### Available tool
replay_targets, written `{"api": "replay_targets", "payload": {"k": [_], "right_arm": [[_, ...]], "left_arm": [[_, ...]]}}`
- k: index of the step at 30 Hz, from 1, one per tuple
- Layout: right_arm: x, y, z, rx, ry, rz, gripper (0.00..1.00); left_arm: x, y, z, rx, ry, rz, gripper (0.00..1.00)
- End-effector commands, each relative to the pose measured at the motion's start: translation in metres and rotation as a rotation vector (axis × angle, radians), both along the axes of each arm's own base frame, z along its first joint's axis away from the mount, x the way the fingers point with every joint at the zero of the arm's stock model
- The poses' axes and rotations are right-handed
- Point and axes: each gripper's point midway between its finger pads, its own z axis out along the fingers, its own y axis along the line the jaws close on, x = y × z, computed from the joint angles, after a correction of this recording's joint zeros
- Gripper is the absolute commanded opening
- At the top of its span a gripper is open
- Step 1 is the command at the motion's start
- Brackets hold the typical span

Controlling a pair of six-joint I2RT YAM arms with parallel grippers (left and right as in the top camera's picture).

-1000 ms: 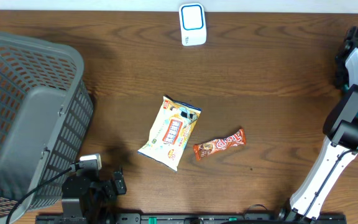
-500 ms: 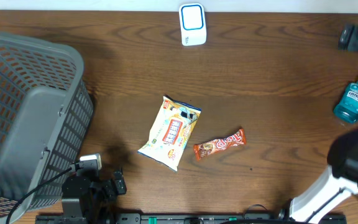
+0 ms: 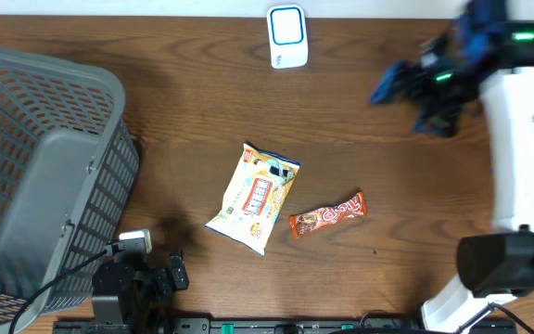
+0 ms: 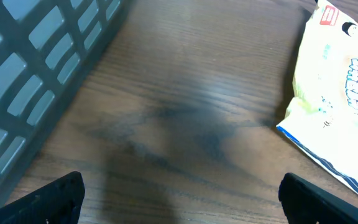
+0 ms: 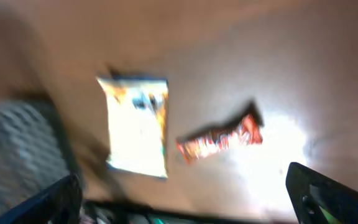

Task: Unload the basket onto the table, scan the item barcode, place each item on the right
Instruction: 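Move the right gripper back to the pile over the snack bar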

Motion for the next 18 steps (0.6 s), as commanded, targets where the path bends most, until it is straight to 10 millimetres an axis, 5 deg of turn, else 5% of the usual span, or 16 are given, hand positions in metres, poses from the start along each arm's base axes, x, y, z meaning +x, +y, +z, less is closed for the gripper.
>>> {"api": "replay_targets", "payload": {"k": [1,11,18], "right_arm": [[-0.023,0.03,-0.034,-0.197,0.052,0.139,0.99],[-0.091,0.097,-0.138,-0.497,0.069,0.384,0.99],[-0.11,0.136,-0.164,-0.574,-0.094,0.542,0.99]], "left_arm": [[-0.002,0.001,0.001,0.002,0.0,0.004,1.0],[-0.002,0.001,0.001,0.002,0.0,0.004,1.0],[-0.002,0.001,0.001,0.002,0.0,0.004,1.0]]}}
